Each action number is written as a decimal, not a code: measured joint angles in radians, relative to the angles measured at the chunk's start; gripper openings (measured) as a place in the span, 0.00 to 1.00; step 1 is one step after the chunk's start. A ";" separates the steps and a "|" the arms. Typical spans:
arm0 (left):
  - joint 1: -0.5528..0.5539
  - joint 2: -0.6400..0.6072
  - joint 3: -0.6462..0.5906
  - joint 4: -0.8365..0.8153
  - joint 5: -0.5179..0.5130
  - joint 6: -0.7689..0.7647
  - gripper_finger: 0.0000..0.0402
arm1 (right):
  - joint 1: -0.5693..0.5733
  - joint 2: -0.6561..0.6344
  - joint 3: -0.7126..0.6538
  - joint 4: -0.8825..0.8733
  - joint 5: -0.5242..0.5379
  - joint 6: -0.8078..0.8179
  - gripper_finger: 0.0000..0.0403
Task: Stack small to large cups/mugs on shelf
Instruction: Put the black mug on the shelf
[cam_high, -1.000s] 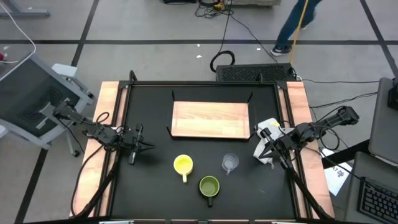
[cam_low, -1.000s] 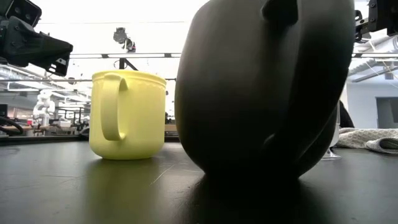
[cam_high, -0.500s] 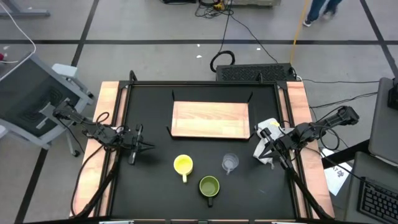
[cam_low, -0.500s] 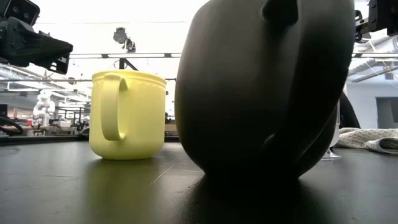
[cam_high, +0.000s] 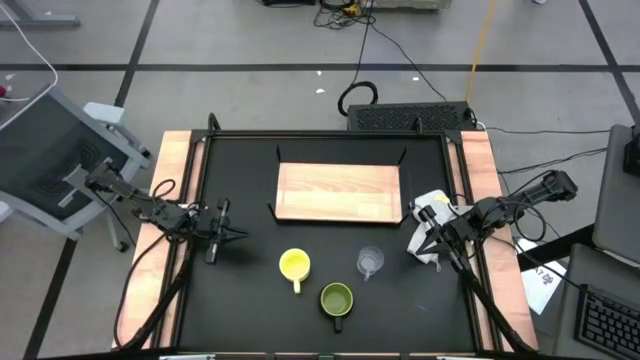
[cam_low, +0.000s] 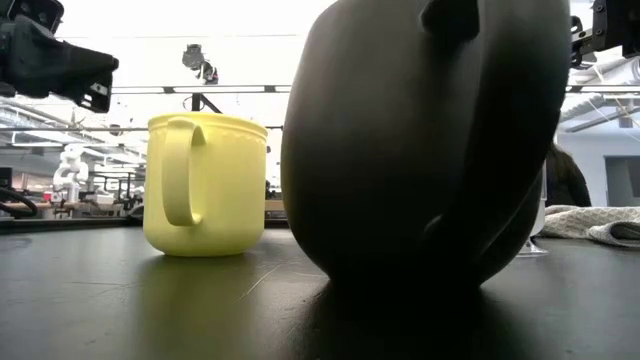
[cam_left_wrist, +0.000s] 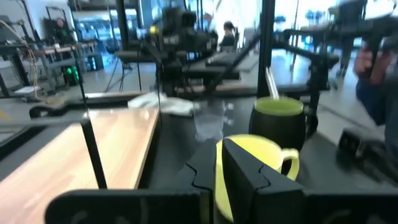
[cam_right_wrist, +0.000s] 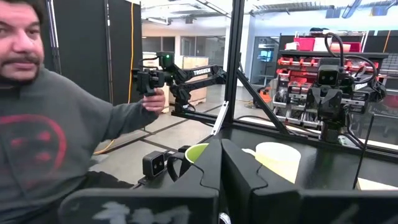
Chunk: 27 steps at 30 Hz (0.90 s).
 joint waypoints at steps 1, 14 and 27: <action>0.000 0.000 0.000 0.030 -0.006 0.001 0.08 | 0.000 0.000 0.000 0.002 0.000 0.000 0.00; 0.000 0.000 0.000 0.126 -0.024 0.024 0.08 | 0.000 0.000 0.000 0.022 0.001 0.000 0.00; 0.000 0.000 0.000 0.210 -0.024 0.039 0.08 | 0.000 0.000 0.000 0.020 0.003 0.000 0.00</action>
